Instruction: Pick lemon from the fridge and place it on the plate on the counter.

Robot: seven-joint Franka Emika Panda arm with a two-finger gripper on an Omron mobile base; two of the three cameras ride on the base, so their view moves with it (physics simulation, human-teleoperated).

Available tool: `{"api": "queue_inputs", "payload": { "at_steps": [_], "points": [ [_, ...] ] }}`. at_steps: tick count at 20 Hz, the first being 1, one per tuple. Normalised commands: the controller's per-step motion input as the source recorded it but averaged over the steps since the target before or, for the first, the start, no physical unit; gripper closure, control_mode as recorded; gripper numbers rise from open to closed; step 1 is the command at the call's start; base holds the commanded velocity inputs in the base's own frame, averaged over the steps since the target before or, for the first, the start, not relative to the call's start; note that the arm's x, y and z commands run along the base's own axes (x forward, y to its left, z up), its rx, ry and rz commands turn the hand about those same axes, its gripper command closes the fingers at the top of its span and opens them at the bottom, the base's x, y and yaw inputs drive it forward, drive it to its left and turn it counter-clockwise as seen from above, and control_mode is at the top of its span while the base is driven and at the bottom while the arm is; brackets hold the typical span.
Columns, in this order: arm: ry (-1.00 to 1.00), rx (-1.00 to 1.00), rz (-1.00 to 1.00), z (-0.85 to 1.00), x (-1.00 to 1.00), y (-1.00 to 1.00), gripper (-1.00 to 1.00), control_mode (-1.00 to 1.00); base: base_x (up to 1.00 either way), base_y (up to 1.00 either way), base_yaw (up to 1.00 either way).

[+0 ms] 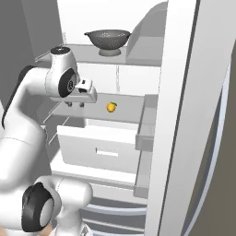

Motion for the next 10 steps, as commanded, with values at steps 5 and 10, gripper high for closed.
{"api": "queue_inputs", "payload": {
  "at_steps": [5, 10],
  "points": [
    [-0.08, 0.00, -0.07, -0.32, 0.01, -0.22, -1.00, -1.00, 0.00, 0.00, 0.00],
    [-0.26, 0.00, -0.18, -0.41, 0.03, -0.29, -1.00, -1.00, 0.00, 0.00, 0.00]
  ]
}}
